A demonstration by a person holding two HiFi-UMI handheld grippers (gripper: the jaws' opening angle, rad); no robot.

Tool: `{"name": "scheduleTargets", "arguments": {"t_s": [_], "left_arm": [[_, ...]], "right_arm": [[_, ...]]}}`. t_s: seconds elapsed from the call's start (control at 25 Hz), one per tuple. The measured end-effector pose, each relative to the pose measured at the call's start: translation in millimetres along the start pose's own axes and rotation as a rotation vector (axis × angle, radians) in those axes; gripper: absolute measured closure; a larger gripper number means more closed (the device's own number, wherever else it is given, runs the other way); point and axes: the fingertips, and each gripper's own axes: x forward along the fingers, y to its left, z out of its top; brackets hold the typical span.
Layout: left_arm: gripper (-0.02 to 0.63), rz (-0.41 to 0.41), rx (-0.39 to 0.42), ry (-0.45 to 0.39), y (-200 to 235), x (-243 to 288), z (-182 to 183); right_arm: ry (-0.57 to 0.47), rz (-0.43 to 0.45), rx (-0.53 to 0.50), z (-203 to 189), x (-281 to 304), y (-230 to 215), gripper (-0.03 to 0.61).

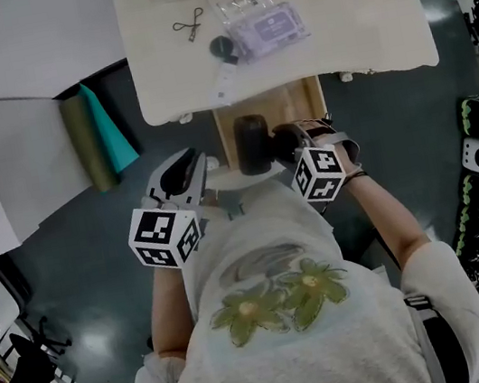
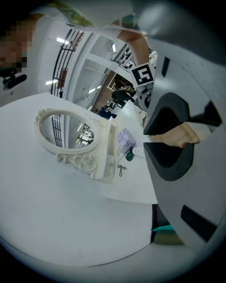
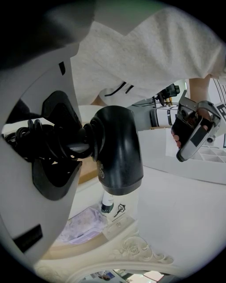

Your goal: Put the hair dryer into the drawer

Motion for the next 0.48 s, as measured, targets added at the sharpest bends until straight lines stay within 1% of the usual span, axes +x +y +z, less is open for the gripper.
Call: {"name": "scheduleTargets", "arguments": {"t_s": [0.48], "left_arm": [[0.554, 0.018, -0.027, 0.006, 0, 4, -7]], "right_arm": [[0.016, 0.031, -0.014, -13, 10, -2, 0.365]]}}
